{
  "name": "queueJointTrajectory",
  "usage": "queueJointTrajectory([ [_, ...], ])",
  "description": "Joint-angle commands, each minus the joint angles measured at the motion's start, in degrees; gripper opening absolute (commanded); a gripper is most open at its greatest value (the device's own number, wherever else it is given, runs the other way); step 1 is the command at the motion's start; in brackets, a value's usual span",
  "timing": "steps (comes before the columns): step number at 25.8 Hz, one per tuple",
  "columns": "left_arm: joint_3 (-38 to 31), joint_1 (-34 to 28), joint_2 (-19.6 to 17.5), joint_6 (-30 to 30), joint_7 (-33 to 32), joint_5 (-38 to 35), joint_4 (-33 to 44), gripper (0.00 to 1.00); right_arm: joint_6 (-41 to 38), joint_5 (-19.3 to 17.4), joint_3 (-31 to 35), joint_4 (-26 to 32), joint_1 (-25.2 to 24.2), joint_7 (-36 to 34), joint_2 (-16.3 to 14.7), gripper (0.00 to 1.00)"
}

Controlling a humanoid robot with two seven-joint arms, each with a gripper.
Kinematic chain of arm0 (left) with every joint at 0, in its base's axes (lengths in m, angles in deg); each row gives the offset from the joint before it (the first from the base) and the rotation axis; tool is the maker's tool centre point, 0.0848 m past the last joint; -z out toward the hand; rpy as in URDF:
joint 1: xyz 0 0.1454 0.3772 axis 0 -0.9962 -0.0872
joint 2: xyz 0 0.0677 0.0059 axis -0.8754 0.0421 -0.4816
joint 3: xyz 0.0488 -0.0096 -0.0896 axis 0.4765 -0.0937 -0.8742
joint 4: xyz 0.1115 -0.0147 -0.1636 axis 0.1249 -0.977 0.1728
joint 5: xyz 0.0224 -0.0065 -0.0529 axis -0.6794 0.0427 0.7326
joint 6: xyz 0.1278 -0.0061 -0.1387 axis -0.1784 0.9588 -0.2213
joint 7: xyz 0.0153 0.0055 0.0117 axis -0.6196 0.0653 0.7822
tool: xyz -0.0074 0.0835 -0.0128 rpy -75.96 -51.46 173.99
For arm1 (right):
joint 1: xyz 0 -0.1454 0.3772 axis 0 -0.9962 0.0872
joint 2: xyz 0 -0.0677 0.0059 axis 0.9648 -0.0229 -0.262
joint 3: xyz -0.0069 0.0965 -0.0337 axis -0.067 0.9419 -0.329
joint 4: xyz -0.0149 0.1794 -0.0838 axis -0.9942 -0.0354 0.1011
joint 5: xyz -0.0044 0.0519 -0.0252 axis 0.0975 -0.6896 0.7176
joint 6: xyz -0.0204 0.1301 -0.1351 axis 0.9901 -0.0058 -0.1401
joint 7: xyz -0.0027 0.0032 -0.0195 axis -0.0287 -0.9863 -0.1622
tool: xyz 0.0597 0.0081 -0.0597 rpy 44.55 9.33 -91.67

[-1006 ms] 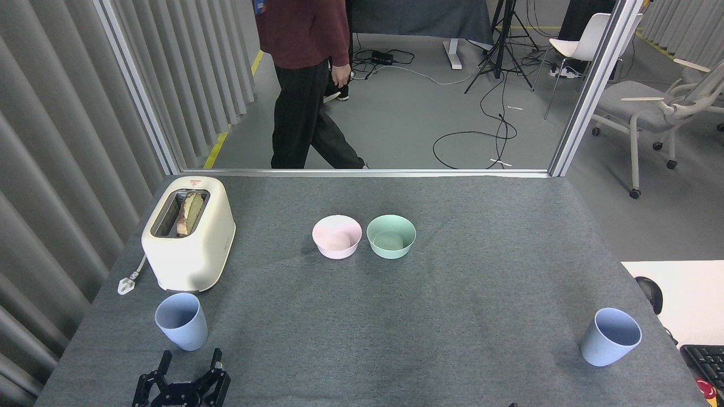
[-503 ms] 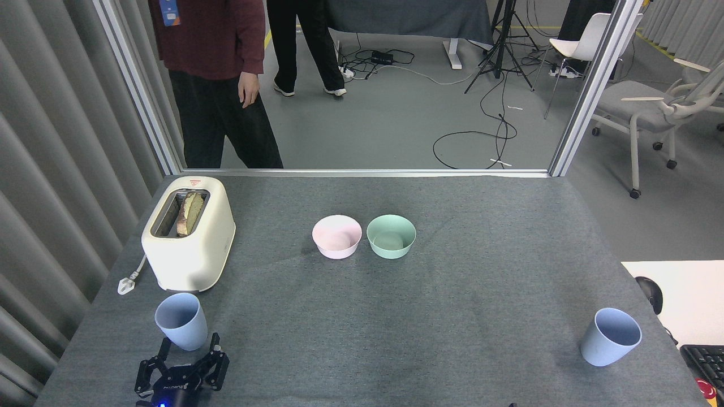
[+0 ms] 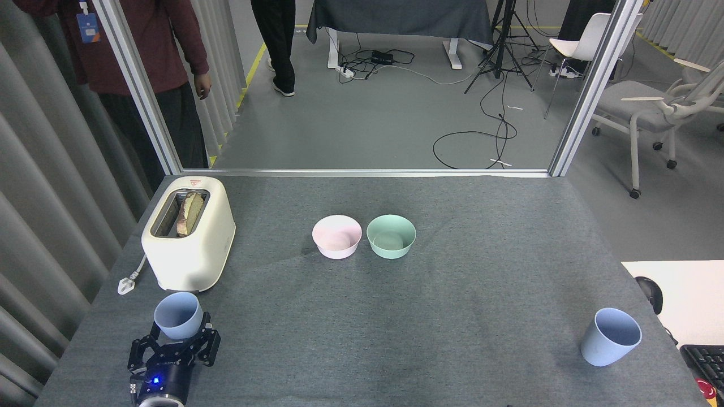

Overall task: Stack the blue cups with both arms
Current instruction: 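Reach the left gripper to the blue cup nearest it and grasp it, then carry the blue cup with the left gripper toward the table centre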

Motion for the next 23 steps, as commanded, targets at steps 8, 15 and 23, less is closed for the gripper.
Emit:
queueJointTrajectory([
  [8,0.5,-0.7,0.0,-1.3,1.4,-0.5,2.3,0.13,0.0,0.0,0.1,-0.8,0.2,-0.2,0.2,1.00],
  [15,9.9,-9.4,0.6,-7.9,0.8,-1.0,21.0,0.13,0.1,0.1,-0.1,-0.9,0.4,-0.2,0.4,1.00],
  [23,29.5,-10.3,6.4,-8.0,1.0,-11.6,23.8,0.15,0.0,0.0,0.7,-1.0,0.5,-0.1,0.5,1.00],
])
